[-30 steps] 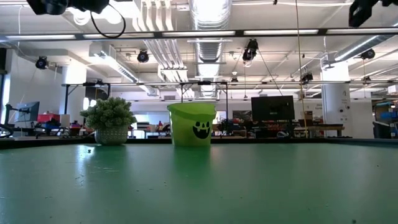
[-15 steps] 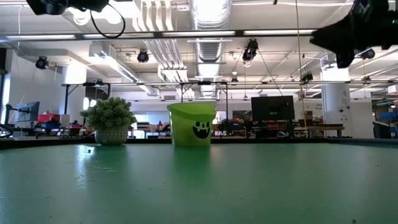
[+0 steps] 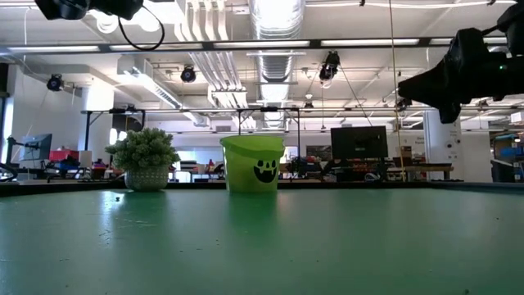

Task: Organize candy in baskets
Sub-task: Return to Home Position

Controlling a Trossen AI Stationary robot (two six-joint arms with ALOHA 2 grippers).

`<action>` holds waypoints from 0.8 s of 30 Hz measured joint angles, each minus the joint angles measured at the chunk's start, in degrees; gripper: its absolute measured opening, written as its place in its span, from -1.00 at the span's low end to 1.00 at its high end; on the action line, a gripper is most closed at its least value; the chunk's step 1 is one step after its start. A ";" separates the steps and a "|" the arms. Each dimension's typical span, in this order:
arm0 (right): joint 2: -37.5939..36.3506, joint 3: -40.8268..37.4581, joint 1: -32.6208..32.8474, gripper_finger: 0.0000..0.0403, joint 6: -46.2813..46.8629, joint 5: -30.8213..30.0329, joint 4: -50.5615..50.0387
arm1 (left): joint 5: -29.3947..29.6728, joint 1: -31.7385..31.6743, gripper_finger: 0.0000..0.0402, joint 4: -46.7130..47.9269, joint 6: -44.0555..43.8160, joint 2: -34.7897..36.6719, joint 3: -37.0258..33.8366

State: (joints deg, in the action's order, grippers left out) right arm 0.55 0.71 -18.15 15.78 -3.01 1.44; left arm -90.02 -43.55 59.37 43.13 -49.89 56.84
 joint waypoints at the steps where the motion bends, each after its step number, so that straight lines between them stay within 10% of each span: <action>1: 0.36 -0.02 0.00 -0.55 -0.17 -1.23 0.36 | 0.00 0.00 -0.28 0.00 0.04 0.02 0.00; 24: 0.36 -0.06 0.00 -0.59 -5.74 -3.50 0.54 | 0.02 0.00 -0.28 -0.02 1.30 -0.04 0.02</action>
State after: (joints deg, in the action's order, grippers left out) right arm 0.91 0.64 -18.15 10.04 -6.50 1.98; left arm -90.00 -43.55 59.36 44.44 -49.93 56.86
